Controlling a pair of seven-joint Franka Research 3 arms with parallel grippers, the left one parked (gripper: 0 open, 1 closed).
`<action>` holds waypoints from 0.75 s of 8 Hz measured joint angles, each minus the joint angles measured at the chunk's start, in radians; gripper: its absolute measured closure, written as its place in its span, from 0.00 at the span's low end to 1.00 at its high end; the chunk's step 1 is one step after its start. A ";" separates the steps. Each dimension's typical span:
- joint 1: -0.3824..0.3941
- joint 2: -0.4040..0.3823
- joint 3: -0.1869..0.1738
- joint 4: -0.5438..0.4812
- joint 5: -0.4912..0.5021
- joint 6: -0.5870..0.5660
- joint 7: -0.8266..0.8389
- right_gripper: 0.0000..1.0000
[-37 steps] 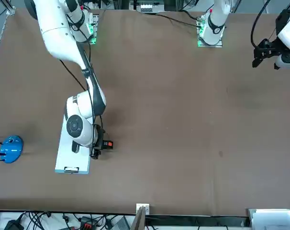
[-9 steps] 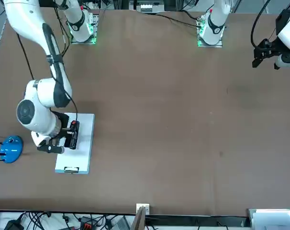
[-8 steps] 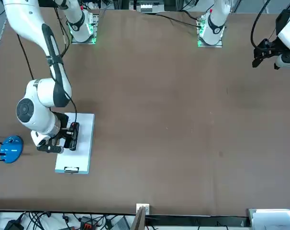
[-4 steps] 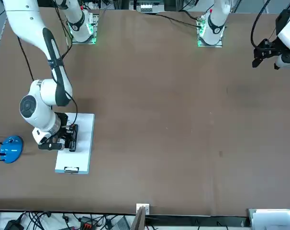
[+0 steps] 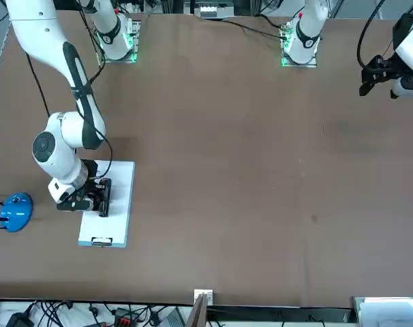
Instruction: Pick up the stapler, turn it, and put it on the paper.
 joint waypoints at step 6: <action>-0.004 0.004 0.007 -0.012 0.000 0.003 -0.005 0.59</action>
